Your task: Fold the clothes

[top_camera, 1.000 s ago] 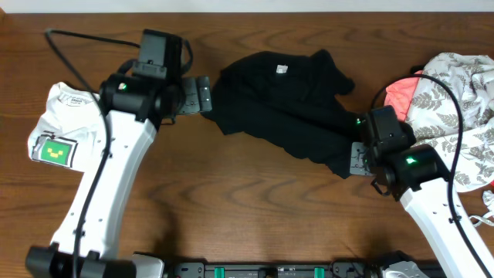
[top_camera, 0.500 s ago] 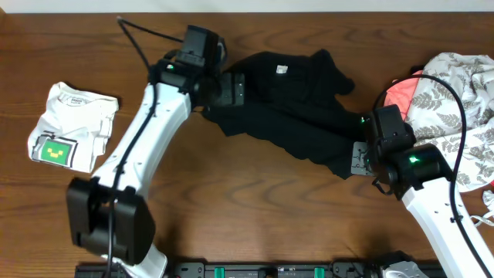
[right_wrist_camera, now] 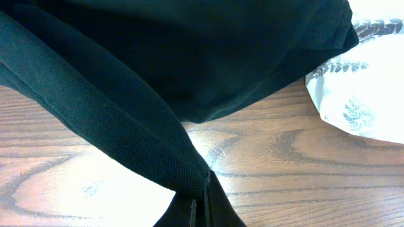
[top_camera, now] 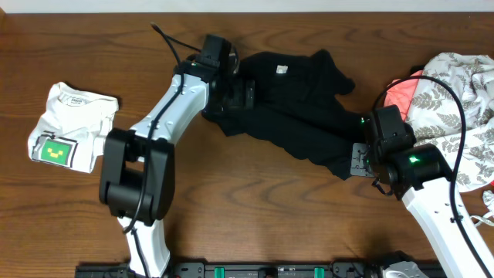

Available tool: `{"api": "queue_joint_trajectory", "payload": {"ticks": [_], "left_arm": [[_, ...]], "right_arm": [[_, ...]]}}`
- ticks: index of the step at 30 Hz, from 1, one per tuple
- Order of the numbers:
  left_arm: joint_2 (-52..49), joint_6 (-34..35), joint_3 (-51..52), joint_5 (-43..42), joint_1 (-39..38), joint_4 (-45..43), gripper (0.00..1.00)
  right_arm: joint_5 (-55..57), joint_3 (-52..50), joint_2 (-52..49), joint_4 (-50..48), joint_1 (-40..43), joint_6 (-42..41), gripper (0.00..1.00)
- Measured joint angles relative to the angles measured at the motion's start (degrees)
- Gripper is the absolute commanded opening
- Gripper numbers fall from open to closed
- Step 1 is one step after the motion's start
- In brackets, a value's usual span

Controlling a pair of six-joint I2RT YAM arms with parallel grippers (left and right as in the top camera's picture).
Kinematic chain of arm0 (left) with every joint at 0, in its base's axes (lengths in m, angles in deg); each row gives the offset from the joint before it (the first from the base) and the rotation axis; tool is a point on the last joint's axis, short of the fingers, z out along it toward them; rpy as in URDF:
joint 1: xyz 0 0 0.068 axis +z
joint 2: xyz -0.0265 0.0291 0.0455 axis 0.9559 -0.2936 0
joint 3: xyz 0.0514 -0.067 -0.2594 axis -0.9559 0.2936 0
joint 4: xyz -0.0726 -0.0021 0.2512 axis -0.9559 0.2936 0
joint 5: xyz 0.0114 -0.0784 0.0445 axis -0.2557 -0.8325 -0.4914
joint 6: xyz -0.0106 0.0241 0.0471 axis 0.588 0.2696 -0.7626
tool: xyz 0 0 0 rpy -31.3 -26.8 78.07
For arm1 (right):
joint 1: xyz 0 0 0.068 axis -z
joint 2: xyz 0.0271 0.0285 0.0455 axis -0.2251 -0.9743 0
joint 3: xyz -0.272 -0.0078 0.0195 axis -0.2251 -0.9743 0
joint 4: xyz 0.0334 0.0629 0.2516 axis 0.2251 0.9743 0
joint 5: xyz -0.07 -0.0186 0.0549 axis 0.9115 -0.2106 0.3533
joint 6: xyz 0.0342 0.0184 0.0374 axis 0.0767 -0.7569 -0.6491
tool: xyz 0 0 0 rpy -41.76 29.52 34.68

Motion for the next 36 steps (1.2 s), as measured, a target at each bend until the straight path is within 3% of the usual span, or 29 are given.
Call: {"api": "queue_joint_trajectory", "payload": {"ticks": [10, 15, 26, 28, 31, 33, 36], "left_arm": [[-3.15, 0.02, 0.0, -1.75, 0.0, -0.79, 0.99], [-3.19, 0.15, 0.0, -1.81, -0.22, -1.29, 0.78], [-6.49, 0.0, -0.31, -1.42, -2.78, -1.53, 0.81], [-6.49, 0.44, -0.35, -1.36, -2.82, -1.49, 0.64], [-6.78, 0.63, -0.33, -1.14, -2.75, -1.25, 0.29], [-7.15, 0.48, -0.28, -1.11, -2.78, -0.76, 0.12], [-7.63, 0.66, -0.26, -1.09, -2.78, -0.44, 0.06]], "right_arm": [[-0.07, 0.0, 0.0, 0.28, 0.0, 0.0, 0.01], [-0.09, 0.0, 0.0, 0.39, 0.0, 0.0, 0.01], [-0.37, 0.0, 0.0, 1.42, 0.0, 0.0, 0.02], [-0.46, 0.0, -0.02, 1.46, 0.0, 0.0, 0.01], [-0.48, 0.0, -0.02, 1.49, 0.0, 0.0, 0.01], [-0.5, 0.0, -0.02, 1.51, 0.0, 0.0, 0.01], [-0.52, 0.0, -0.02, 1.51, 0.0, 0.0, 0.01]]}}
